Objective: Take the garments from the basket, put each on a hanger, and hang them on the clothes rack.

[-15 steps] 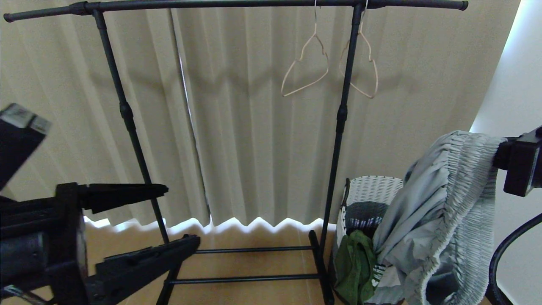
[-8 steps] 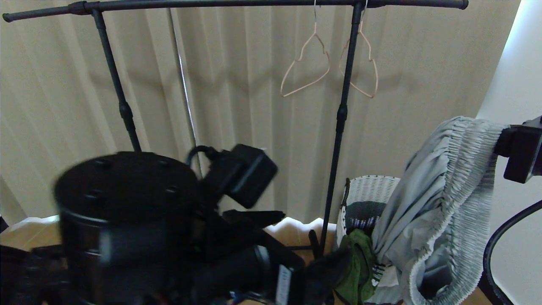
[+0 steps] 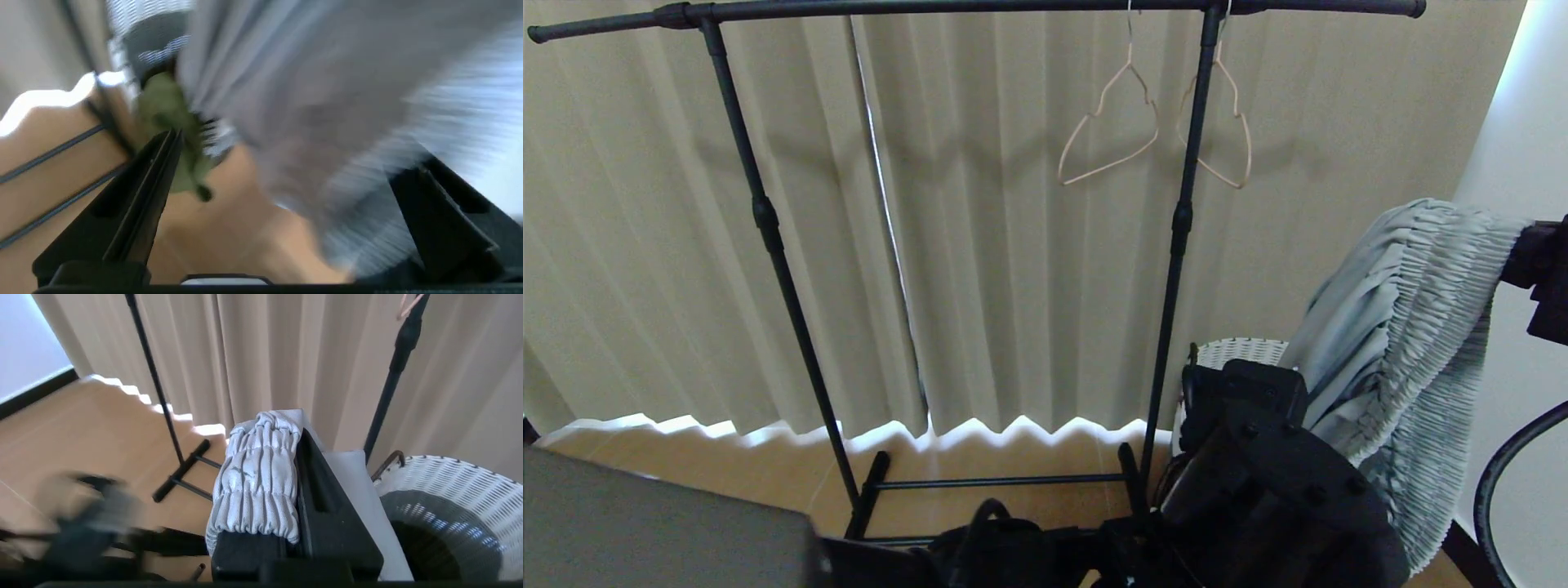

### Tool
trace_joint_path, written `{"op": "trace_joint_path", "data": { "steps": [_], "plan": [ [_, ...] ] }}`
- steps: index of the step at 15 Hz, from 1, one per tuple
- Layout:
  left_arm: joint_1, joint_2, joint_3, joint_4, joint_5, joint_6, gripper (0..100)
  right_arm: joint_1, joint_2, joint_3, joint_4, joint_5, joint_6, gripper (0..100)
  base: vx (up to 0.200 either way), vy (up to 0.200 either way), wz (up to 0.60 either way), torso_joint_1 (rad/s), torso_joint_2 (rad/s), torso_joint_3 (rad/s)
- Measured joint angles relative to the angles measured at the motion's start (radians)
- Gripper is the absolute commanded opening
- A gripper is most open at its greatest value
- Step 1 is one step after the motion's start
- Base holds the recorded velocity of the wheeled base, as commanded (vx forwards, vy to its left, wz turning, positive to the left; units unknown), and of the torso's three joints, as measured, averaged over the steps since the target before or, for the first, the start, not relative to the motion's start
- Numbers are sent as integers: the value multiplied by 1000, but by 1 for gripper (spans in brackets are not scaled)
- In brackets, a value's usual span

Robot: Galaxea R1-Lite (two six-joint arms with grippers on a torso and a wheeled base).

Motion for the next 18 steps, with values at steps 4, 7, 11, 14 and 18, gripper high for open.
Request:
{"op": "trace_joint_path", "data": {
  "steps": [4, 7, 11, 14, 18],
  "plan": [
    [25, 93, -12, 3, 76, -17, 100, 5, -15, 9, 0, -1, 1, 0, 0, 0, 0, 0, 0, 0],
    [34, 108, -2, 3, 77, -17, 100, 5, -20, 13, 1, -4, 0, 0, 0, 0, 0, 0, 0, 0],
    [29, 73, 10, 71, 76, -13, 0, 5, -14, 20, 0, -4, -1, 0, 0, 0, 0, 0, 0, 0],
    [-4, 30, 79, 73, 80, -11, 0, 4, 8, 38, -31, -5, -1, 0, 0, 0, 0, 0, 0, 0],
    [-65, -75, 219, 38, 93, -7, 0, 2, 50, 42, -77, -3, -3, 0, 0, 0, 0, 0, 0, 0]
  ]
}}
